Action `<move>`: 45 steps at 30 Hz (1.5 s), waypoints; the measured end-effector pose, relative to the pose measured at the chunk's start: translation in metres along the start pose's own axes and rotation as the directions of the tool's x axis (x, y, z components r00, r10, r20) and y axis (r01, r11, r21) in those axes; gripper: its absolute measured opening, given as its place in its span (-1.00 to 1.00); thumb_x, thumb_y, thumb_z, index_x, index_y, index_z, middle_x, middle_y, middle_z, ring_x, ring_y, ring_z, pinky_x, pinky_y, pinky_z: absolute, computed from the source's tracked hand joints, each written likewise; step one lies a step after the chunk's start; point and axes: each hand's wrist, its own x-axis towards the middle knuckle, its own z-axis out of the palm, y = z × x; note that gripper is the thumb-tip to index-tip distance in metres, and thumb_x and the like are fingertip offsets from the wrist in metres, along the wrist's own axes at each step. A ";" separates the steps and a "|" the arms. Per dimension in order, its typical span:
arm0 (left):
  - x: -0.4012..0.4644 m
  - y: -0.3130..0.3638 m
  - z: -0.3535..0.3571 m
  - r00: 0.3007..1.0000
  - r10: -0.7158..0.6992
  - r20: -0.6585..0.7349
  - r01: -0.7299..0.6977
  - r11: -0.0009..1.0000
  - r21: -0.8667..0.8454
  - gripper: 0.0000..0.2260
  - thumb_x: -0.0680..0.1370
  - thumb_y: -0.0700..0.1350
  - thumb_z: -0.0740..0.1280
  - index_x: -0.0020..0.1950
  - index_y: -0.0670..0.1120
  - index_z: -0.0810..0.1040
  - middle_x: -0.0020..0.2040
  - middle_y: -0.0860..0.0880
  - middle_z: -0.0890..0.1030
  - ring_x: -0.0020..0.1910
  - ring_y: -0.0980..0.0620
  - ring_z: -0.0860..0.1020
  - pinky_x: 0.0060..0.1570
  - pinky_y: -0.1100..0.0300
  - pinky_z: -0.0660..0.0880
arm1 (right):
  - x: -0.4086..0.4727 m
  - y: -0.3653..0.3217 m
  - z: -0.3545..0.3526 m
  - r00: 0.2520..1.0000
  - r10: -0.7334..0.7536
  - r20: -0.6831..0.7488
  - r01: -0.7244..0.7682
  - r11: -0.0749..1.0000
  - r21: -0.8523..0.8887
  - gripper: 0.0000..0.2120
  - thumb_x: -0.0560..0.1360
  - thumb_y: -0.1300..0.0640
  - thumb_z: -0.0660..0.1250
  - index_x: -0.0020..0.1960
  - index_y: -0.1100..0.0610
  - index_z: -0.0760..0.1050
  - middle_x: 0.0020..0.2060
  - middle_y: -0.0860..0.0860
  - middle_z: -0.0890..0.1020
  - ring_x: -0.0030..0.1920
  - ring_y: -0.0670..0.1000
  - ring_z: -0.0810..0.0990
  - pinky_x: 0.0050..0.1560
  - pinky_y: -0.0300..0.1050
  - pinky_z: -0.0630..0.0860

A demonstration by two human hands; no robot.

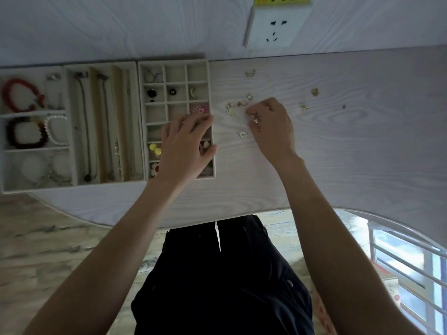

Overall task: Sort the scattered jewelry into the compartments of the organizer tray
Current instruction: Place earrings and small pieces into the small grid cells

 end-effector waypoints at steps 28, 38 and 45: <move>-0.001 0.001 -0.004 0.999 -0.018 0.030 0.020 0.998 -0.063 -0.53 0.50 0.13 0.25 0.31 -0.11 0.51 0.25 -0.06 0.54 0.23 -0.11 0.42 0.21 0.04 0.25 | 0.027 -0.050 0.014 0.985 -0.093 0.144 0.136 0.935 -0.326 -0.79 0.56 0.16 0.16 0.11 0.20 0.49 0.01 0.10 0.57 -0.02 0.12 0.56 -0.21 -0.13 0.28; -0.017 -0.065 -0.036 0.943 -0.294 -0.158 0.260 0.943 -0.207 -0.73 0.58 -0.09 0.25 0.23 -0.12 0.54 0.14 -0.07 0.58 0.14 -0.04 0.47 0.19 0.17 0.31 | 0.021 -0.066 0.008 0.952 -0.178 -0.247 0.236 0.945 0.225 -0.84 0.48 0.31 0.27 -0.03 0.22 0.62 -0.23 0.06 0.67 -0.26 -0.03 0.60 -0.22 -0.19 0.56; -0.008 -0.084 -0.036 0.915 -0.390 -0.100 0.372 0.913 -0.165 -0.70 0.56 -0.06 0.30 0.26 -0.10 0.52 0.05 -0.12 0.58 0.04 -0.13 0.51 0.07 0.08 0.37 | 0.054 -0.108 0.037 0.981 -0.191 -0.019 0.190 0.958 0.216 -0.89 0.41 0.20 0.34 -0.10 0.11 0.62 -0.24 -0.03 0.62 -0.24 -0.06 0.56 -0.18 -0.13 0.53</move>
